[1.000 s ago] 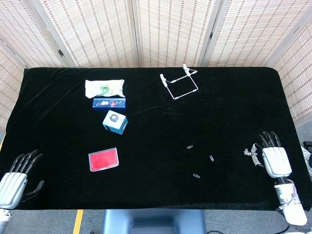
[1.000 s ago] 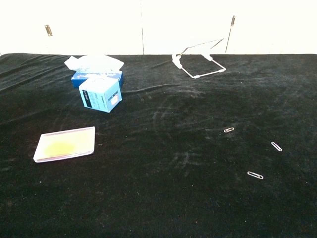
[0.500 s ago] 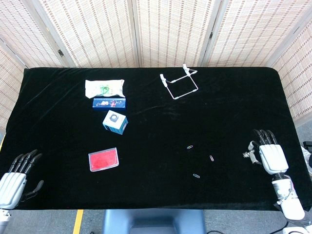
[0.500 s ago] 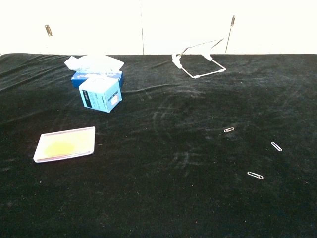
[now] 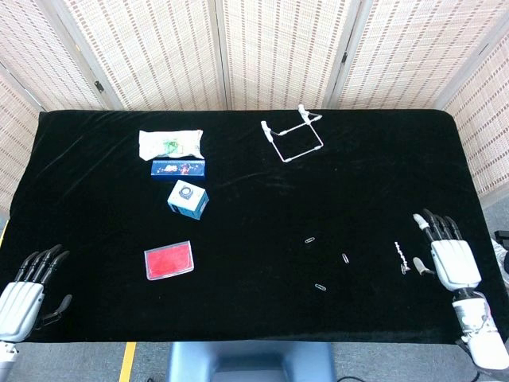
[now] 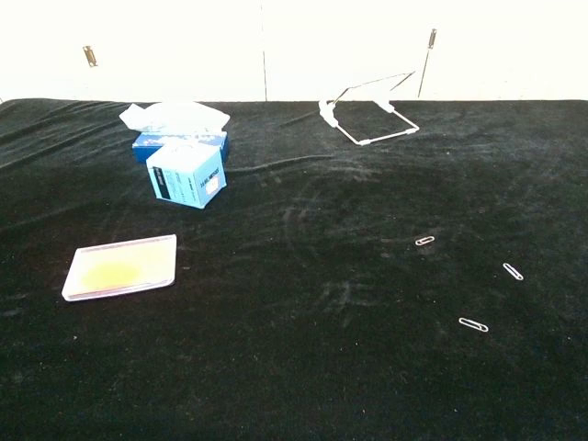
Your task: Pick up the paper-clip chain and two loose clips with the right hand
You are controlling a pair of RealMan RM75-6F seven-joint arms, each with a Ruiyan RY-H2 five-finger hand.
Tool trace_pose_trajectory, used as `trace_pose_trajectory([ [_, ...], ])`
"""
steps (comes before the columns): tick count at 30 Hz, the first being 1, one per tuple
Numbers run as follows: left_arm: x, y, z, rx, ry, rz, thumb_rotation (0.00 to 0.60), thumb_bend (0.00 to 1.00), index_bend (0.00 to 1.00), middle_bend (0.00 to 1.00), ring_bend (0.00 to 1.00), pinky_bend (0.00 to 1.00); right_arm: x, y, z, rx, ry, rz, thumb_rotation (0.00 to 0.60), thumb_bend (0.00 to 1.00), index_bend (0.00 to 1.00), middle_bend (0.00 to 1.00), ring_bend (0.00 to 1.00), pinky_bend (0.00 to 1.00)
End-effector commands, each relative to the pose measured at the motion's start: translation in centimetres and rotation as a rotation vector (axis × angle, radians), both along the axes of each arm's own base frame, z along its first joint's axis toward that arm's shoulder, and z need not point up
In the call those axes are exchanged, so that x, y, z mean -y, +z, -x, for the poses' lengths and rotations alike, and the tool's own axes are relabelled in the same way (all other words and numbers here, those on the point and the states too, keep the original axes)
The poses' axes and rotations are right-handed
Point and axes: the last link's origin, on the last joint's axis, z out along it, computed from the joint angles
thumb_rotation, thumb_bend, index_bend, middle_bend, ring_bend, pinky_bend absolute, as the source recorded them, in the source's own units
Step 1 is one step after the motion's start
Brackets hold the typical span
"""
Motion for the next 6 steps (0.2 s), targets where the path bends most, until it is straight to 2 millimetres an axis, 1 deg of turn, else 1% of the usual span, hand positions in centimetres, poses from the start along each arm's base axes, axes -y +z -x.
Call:
trace_pose_trajectory([
  [1, 0.0, 0.0, -0.1, -0.001, -0.004, -0.003, 0.6, 0.44, 0.0, 0.0, 0.0, 0.0, -3.1, 1.6, -0.2, 0.0, -0.087, -0.001, 0.6, 0.34, 0.0, 0.0, 0.0, 0.0],
  [3, 0.1, -0.1, -0.1, -0.004, -0.007, -0.002, 0.6, 0.44, 0.0, 0.0, 0.0, 0.0, -3.9, 1.8, -0.5, 0.006, -0.093, 0.004, 0.6, 0.34, 0.0, 0.0, 0.0, 0.0],
  [6, 0.2, -0.2, -0.2, -0.008, -0.01, -0.003, 0.6, 0.44, 0.0, 0.0, 0.0, 0.0, -4.5, 2.0, -1.2, -0.003, -0.078, 0.006, 0.6, 0.34, 0.0, 0.0, 0.0, 0.0],
])
